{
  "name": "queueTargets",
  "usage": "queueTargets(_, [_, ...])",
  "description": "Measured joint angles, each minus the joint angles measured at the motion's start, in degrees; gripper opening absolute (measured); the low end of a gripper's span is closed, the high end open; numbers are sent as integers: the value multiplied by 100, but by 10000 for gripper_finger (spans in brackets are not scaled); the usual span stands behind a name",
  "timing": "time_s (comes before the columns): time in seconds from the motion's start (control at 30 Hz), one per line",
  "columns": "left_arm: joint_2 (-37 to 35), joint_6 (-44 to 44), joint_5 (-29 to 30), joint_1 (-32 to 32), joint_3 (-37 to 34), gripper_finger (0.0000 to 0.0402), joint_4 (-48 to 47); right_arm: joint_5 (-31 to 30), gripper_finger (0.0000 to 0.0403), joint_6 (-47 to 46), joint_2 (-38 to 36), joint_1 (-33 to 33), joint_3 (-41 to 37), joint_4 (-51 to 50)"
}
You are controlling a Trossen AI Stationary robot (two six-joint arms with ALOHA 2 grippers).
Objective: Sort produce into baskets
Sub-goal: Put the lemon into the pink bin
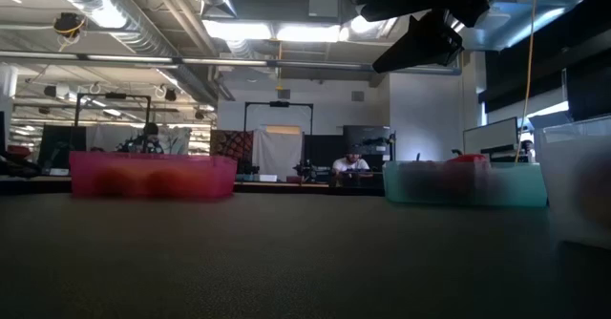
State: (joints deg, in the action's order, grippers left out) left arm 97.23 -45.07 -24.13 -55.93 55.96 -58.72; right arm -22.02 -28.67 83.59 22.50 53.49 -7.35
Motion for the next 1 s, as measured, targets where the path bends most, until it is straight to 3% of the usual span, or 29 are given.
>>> queueTargets(0.2, [-282,206,359,390,168,212,-605,-5,351,2,2,-1,0,1])
queueTargets(0.6, [-1580,326,2464,1777,197,211,-1288,-320,351,2,2,-2,-2,8])
queueTargets(0.83, [-2160,677,4015,2666,197,236,-1272,-299,351,-263,2,-2,-2,228])
queueTargets(1.0, [-2416,935,5026,3246,197,231,-1266,-299,351,-325,2,-2,-2,348])
